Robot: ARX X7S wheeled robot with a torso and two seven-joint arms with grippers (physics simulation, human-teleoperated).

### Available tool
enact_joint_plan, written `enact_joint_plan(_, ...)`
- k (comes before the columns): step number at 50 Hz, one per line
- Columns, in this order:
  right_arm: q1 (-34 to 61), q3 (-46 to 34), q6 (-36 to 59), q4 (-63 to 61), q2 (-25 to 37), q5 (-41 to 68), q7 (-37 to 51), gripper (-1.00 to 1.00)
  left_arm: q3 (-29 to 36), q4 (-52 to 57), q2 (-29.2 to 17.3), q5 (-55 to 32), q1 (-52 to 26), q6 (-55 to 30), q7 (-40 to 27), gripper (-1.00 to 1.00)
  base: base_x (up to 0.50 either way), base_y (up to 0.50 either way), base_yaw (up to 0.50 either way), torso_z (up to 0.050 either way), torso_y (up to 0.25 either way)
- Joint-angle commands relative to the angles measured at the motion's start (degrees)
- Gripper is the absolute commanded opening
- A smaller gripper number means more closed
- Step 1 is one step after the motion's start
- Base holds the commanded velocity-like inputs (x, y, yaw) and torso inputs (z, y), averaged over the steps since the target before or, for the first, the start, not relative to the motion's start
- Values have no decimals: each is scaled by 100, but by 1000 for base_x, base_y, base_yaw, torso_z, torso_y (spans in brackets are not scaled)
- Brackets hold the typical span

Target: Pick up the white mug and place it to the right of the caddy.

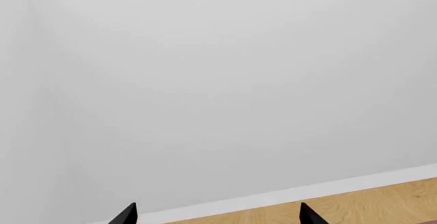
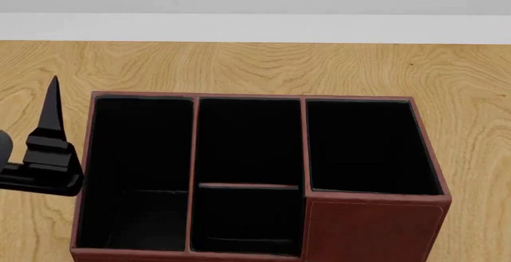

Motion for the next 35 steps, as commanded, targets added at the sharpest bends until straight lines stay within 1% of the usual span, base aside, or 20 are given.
enact_joint_plan(1, -116, -467, 5, 65, -126, -442, -136, 100, 71, -79, -40, -44, -39, 79, -58, 100, 0, 0, 0, 0, 0)
enact_joint_plan(14, -147, -999, -109, 267, -220, -1104, -438, 100, 142, -162, -93, -33, -2, 234, -74, 100, 0, 0, 0, 0, 0)
enact_joint_plan(23, -150, -1393, -237, 489, -292, -1505, -605, 100, 73, -118, -138, -105, 42, 258, -95, 100, 0, 0, 0, 0, 0)
enact_joint_plan(35, -223, -2106, -497, 824, -341, -2242, -909, 100, 26, -109, -193, -181, 74, 316, -118, 100, 0, 0, 0, 0, 0)
